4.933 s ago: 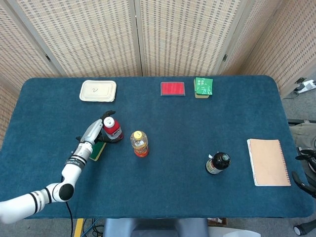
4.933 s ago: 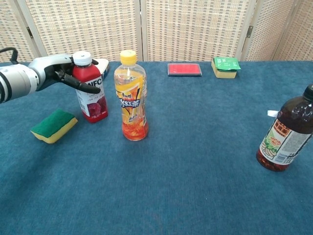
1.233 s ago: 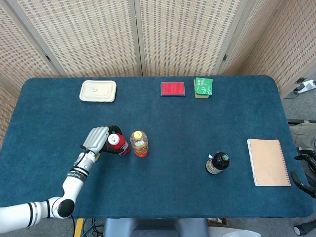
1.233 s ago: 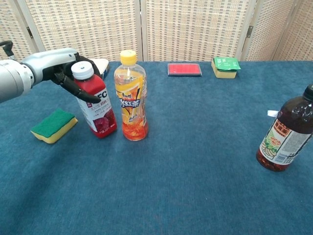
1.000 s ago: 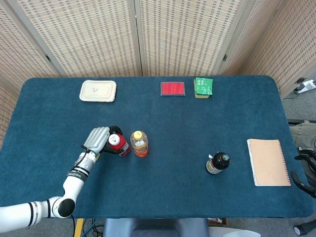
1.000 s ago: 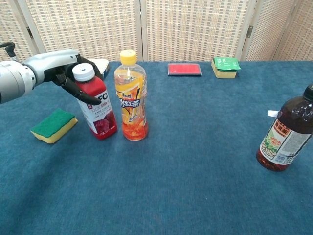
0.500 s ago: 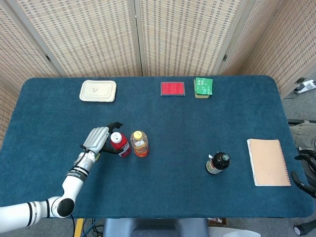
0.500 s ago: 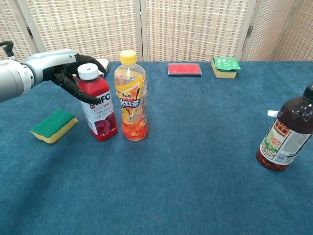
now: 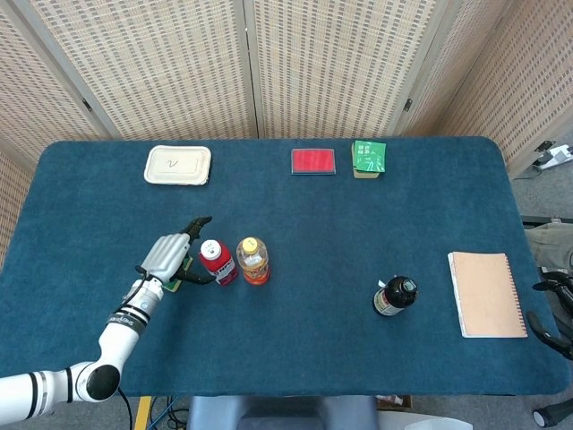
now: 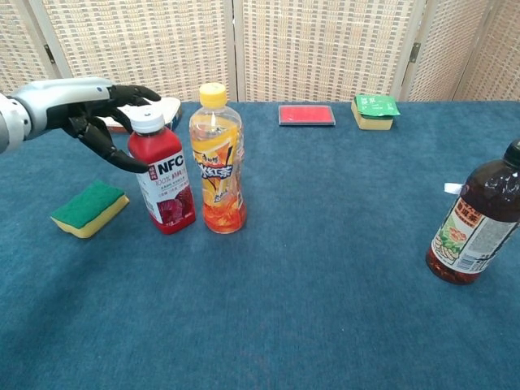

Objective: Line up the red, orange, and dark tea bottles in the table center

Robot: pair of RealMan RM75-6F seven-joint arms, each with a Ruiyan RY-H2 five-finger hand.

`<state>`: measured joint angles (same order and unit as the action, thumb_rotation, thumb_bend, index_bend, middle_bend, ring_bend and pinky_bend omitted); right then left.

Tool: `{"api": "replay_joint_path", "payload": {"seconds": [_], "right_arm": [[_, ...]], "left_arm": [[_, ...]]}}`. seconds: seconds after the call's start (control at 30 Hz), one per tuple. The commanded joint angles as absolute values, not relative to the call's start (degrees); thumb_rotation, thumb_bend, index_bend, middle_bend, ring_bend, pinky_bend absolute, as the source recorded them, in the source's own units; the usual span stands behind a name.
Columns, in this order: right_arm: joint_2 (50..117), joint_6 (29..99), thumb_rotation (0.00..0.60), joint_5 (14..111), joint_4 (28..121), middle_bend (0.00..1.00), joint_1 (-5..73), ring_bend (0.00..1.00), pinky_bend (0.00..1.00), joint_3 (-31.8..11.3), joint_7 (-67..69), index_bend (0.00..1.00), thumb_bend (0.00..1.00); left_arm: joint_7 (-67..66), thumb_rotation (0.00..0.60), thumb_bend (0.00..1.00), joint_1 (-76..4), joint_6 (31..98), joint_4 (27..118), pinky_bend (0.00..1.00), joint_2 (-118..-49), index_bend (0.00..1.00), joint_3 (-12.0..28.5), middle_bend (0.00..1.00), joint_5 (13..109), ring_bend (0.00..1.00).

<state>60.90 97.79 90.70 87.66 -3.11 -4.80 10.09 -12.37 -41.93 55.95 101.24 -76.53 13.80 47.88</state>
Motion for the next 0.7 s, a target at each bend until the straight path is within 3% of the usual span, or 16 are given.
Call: {"api": "replay_joint_path", "payload": {"seconds": [0.03,0.4,0.7], "right_arm": [[60.94,97.63,0.6,90.7,87.71,0.31,-3.02,0.29,0.45,-4.79,9.76,0.42,0.27],[62.01,96.77,0.6,91.76,87.06,0.32,-1.77,0.29,0.45,-4.86,9.06,0.42,0.27],[64.56,95.3,0.6,92.98,84.88,0.32,0.51,0.29,0.45,-5.24,9.27,0.42,0.27]], "left_arm": [[-12.23,0.6,0.09,-40.76,56.27,103.84,0.43,-73.76,0.0,13.05,0.01,48.27,0.18],[-11.59,0.6,0.09,-32.96,63.57,112.71,0.43,-63.7,0.0,7.85,0.0,57.01,0.17],[-11.48,0.6,0.09,-24.79,71.91,113.01,0.42,-60.21,0.0,1.84,0.0,66.88,0.16]]}}
